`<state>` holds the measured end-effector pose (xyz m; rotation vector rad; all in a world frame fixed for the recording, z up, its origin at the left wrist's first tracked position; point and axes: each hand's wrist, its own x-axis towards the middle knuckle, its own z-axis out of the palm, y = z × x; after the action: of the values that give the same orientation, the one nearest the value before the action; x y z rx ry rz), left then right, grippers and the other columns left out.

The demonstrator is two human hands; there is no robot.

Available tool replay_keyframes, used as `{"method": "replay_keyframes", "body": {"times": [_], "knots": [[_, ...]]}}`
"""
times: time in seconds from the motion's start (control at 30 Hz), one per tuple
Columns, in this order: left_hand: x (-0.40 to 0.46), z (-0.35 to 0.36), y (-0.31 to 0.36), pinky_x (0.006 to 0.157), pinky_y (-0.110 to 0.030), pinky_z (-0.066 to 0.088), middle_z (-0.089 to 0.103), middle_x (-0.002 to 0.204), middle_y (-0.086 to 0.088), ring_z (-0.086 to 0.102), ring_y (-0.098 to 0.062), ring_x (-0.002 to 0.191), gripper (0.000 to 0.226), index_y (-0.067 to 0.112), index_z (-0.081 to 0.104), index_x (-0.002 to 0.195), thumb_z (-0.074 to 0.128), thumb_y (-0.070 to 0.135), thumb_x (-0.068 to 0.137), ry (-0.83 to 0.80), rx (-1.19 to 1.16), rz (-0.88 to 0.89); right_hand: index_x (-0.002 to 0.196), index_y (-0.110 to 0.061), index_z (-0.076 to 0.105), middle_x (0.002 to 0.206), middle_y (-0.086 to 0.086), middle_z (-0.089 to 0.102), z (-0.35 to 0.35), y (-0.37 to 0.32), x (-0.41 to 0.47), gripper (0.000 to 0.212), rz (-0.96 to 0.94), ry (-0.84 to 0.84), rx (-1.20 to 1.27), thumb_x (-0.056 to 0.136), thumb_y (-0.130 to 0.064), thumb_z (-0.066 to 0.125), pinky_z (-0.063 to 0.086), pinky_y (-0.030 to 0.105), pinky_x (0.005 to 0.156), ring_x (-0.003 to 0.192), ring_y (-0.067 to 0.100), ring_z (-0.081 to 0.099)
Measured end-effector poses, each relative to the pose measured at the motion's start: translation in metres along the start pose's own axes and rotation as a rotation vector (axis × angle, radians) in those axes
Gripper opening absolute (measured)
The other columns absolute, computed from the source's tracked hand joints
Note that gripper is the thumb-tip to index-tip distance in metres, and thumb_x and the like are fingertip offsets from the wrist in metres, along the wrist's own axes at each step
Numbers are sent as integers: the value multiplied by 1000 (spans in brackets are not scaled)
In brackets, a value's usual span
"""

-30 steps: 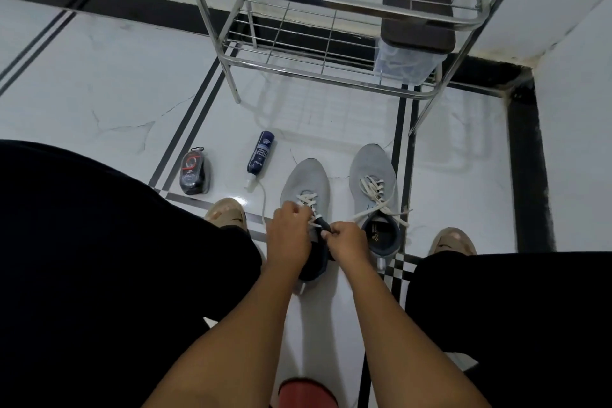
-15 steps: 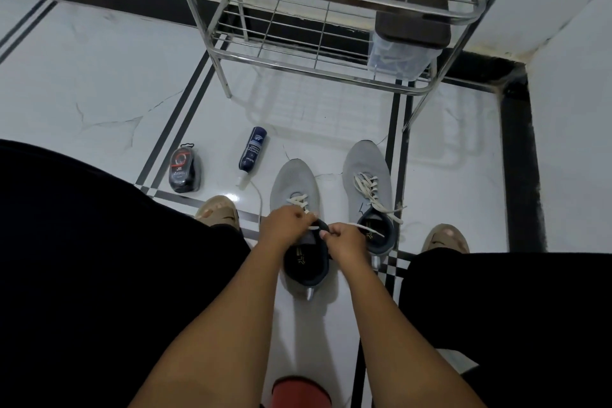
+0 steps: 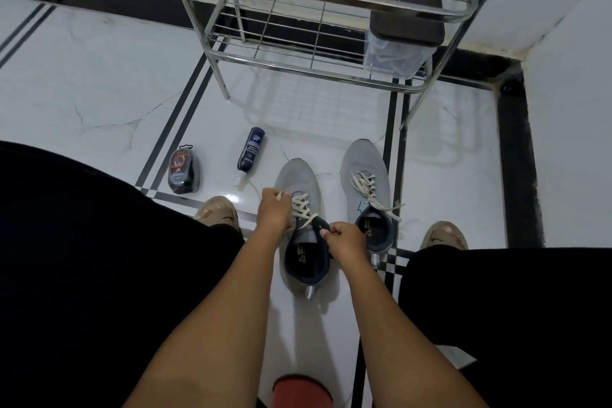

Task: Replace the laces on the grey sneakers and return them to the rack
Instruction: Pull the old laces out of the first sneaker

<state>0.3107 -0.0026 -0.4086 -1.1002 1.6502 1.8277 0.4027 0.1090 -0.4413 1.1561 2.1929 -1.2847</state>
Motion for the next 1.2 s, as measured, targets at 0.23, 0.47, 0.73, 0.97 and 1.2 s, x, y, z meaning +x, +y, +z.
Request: {"method": "replay_keyframes", "body": {"times": [0.23,0.47,0.73,0.97,1.2], "knots": [[17,-24,-6,106,-47,36,34,146,-15,36,-36,131,59,12,32,144,54,36,94,373,645,314,97,-20,63,98,5,67,-5,-6,-4,10,-19,-51,-105,89,-25,62,53,34,80,91,25,63],[-11,-29,-46,69,-30,42,66,91,-2,60,-22,86,19,22,59,86,66,39,84,-63,1224,495,113,-27,40,118,5,46,-5,-14,-15,36,-267,27,-317,88,-5,52,49,37,74,90,28,56],[-5,-36,-42,72,-25,40,70,97,-10,62,-25,90,13,12,69,95,61,22,91,-38,976,355,116,-23,63,151,-1,29,22,-13,-11,29,-499,-86,-615,87,-21,57,43,40,98,125,27,40],[-2,-39,-47,73,-24,38,68,98,-7,60,-27,93,14,13,66,91,59,25,93,8,887,253,77,-9,59,81,8,61,-18,-27,1,28,73,155,438,90,-34,58,57,40,76,76,23,62],[-2,-36,-46,71,-24,38,68,100,-7,59,-24,92,16,13,68,98,58,24,93,-48,939,313,99,-30,73,143,-6,41,17,-19,-6,16,-474,36,-636,90,-33,60,26,38,105,131,21,34]]}}
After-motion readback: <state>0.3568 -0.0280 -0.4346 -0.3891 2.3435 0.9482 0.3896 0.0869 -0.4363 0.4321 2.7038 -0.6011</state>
